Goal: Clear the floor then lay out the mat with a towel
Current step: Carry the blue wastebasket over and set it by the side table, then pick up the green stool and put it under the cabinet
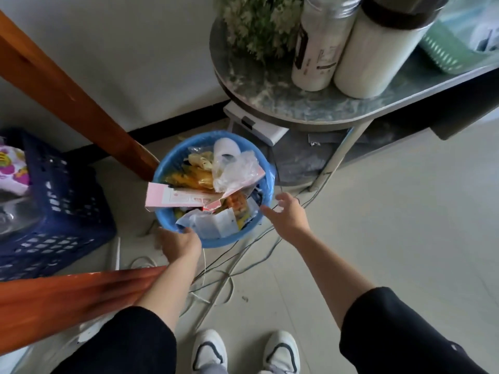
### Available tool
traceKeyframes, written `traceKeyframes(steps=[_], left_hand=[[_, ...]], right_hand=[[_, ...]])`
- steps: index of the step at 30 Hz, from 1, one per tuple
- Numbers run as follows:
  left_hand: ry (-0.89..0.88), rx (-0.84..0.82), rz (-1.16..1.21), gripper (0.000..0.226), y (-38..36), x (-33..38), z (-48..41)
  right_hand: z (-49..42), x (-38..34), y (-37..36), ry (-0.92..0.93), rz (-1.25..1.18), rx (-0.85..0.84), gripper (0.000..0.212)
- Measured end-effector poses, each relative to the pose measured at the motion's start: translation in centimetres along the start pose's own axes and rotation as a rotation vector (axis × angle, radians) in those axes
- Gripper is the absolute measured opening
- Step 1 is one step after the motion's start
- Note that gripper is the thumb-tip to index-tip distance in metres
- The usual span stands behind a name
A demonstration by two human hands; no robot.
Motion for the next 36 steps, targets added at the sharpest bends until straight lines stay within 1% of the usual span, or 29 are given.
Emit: traceKeyframes(steps=[2,5,8,11,13,16,18,20,23,26,28,29,32,33,36], left_hand=[[-0.208,-0.048,-0.031,0.057,0.7,1.3,4.4],[-0.508,-0.215,-0.101,0.06,2.0,3.1,12.7],[-0.754,-0.389,-0.238,0.058,3.0,4.5,20.9],[-0.981,-0.544,-0.4,0.054,4.3,4.5,28.9],[-1.1,-0.634,-0.496,0.052,4.8,3.7,34.1],[-1.193,-0.78,-0.715,0.052,4.6,1.4,40.9],[-1.277,-0.876,-0.909,0.054,4.4,-1.8,46.1],[-1.355,-0.929,-1.044,0.055,4.4,-4.8,50.0],[-1.45,-0.993,-1.119,0.054,4.2,-9.8,57.1],[-1.442,-1.083,-1.159,0.054,3.1,-14.8,64.8],[-1.469,-1.104,-1.189,0.053,0.9,-18.9,71.4],[-1.467,-1.109,-1.186,0.053,0.0,-19.8,73.3],[-1.475,-1.135,-1.228,0.051,-3.5,-26.8,82.9],[-1.465,-1.15,-1.234,0.051,-4.2,-28.2,84.9],[-1.513,-1.198,-1.258,0.052,-6.4,-34.0,91.9]], right_hand=[[3.2,-0.7,2.1,0.084,0.138,0.0,0.051],[9.1,-0.8,6.9,0.098,0.261,0.031,0.048],[15.8,-0.1,12.2,0.016,0.318,0.07,0.051],[23.4,1.2,17.8,-0.087,0.329,0.167,0.053],[28.5,2.7,21.1,-0.141,0.352,0.261,0.051],[35.7,5.8,25.2,-0.257,0.352,0.385,0.05],[41.3,9.2,27.8,-0.377,0.301,0.472,0.05],[46.1,12.2,29.6,-0.473,0.248,0.537,0.051],[54.4,17.9,32.5,-0.628,0.161,0.624,0.052],[62.2,24.7,35.6,-0.77,0.108,0.67,0.052],[67.6,30.7,38.3,-0.854,0.056,0.713,0.052],[68.9,32.4,39.1,-0.871,0.05,0.711,0.052],[76.4,41.4,42.1,-0.948,-0.029,0.709,0.052],[77.9,43.3,42.6,-0.969,-0.036,0.698,0.052],[84.0,50.0,44.3,-1.065,-0.104,0.682,0.055]])
Point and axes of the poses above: each hand's wrist, its own z-axis away from the middle knuckle, its own y-axis out of the back of the hand, x = y × z, the point moved 2 cm from there along -z, towards the middle knuckle, and after that the axes turned 4 degrees about y, right-handed, at the moved point
